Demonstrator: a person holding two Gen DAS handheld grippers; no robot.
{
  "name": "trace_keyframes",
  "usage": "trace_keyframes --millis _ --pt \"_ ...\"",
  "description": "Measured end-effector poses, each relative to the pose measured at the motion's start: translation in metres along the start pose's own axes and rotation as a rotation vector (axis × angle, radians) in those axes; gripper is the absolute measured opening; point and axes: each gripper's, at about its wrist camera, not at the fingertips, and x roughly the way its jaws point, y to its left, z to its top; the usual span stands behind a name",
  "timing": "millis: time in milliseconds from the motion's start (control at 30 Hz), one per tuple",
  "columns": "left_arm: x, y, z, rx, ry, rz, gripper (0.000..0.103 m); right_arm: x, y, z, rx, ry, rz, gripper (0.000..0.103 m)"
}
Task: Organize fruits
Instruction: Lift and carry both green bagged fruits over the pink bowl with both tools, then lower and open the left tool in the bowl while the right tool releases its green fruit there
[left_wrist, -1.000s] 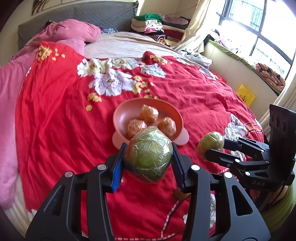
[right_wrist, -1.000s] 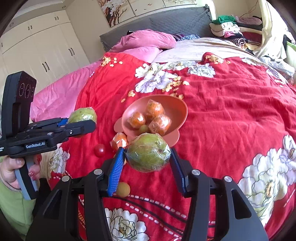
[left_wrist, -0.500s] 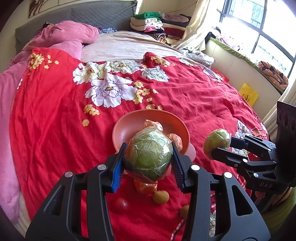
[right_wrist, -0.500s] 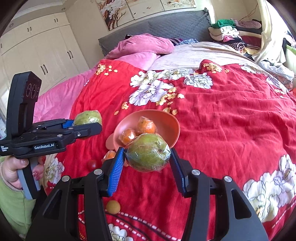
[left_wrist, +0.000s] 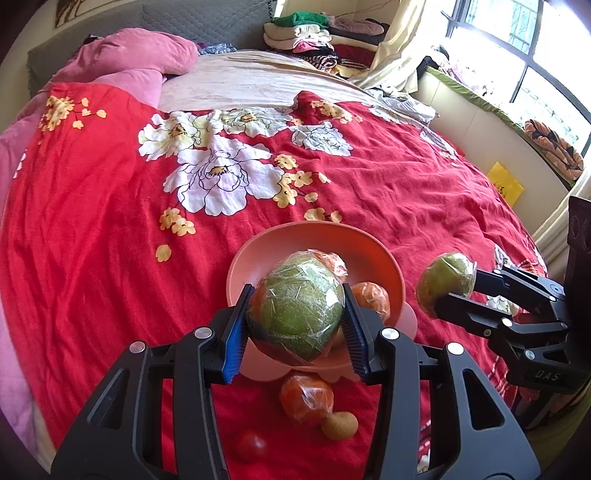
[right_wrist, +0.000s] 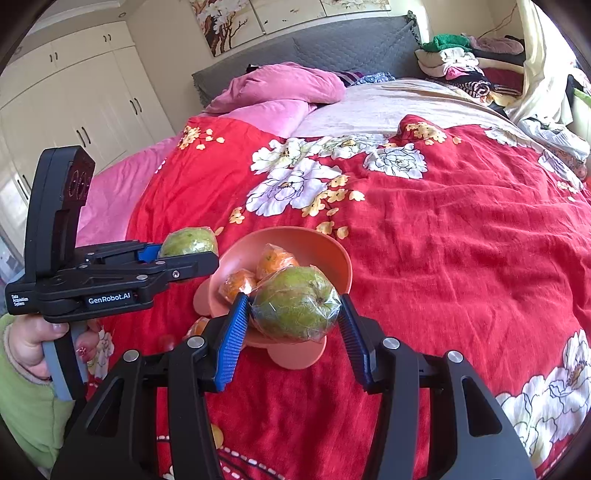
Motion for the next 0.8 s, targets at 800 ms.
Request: trace_keyframes --millis 800 --pt "0.051 0.016 0.013 -0.012 0.085 0.006 0.037 0.036 -0.012 0.032 -0.040 0.034 -0.027 0.048"
